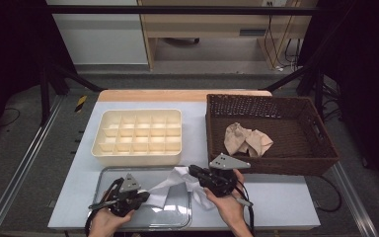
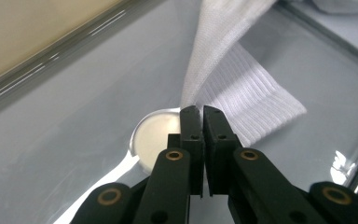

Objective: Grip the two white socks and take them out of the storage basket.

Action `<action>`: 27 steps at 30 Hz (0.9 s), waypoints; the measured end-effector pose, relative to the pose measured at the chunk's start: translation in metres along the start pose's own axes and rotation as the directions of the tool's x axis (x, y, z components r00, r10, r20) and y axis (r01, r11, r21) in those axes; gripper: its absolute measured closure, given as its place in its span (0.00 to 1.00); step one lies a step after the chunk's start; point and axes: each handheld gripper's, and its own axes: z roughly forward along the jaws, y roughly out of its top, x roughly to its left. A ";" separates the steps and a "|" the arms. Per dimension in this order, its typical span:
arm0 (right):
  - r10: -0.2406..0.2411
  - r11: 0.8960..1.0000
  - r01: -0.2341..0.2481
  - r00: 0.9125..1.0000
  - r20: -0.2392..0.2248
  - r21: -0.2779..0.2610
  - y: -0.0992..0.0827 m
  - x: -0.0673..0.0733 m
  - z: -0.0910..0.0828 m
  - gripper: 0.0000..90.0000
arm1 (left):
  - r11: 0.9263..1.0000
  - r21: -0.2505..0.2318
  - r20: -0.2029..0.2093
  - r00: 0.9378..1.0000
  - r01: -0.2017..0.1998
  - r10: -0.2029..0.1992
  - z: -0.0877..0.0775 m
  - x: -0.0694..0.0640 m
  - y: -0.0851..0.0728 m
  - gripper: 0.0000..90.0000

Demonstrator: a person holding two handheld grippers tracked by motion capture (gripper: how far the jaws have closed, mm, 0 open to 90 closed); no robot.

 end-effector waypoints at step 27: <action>0.013 0.995 -0.021 0.997 0.071 0.102 0.009 -0.017 0.035 0.78 | 0.989 -0.068 -0.069 0.989 0.129 -0.133 -0.008 0.019 -0.006 0.76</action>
